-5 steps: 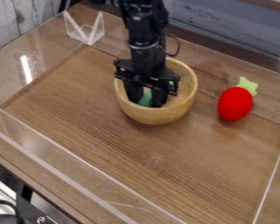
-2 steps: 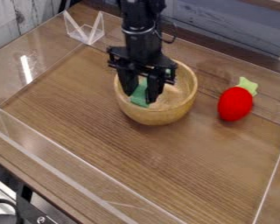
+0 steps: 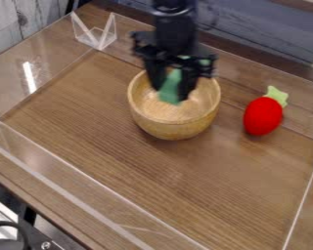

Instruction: Remove the green block from the brown bowl and put it on the table

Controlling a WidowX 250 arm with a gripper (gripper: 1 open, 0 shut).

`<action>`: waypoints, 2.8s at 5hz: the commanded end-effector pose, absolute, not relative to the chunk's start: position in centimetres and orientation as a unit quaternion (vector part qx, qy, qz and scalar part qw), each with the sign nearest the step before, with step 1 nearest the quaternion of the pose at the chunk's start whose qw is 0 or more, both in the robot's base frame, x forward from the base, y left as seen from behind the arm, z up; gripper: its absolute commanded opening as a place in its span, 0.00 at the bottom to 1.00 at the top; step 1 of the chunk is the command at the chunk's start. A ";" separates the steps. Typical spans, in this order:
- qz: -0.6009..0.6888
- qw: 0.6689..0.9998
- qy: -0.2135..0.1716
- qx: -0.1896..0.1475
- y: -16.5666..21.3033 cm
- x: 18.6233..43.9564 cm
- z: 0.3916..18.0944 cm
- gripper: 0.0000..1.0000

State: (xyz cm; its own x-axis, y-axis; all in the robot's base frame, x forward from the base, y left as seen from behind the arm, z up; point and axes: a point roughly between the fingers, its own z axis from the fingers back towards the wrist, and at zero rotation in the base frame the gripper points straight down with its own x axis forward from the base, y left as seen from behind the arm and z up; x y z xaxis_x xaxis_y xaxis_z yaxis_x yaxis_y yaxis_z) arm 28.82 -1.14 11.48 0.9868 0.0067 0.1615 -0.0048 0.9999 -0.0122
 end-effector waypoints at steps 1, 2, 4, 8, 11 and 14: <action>-0.030 0.993 -0.110 -0.012 -5.6 29.8 12.7 0.00; -0.063 0.993 -0.097 -0.018 -9.8 29.7 11.3 0.00; -0.099 0.992 -0.070 -0.018 -11.3 25.5 7.4 0.00; -0.046 0.997 -0.060 -0.021 -8.1 26.9 4.0 1.00; -0.089 0.994 -0.063 -0.004 -6.2 27.3 2.9 1.00; -0.110 0.992 -0.058 0.007 -6.9 26.6 4.0 1.00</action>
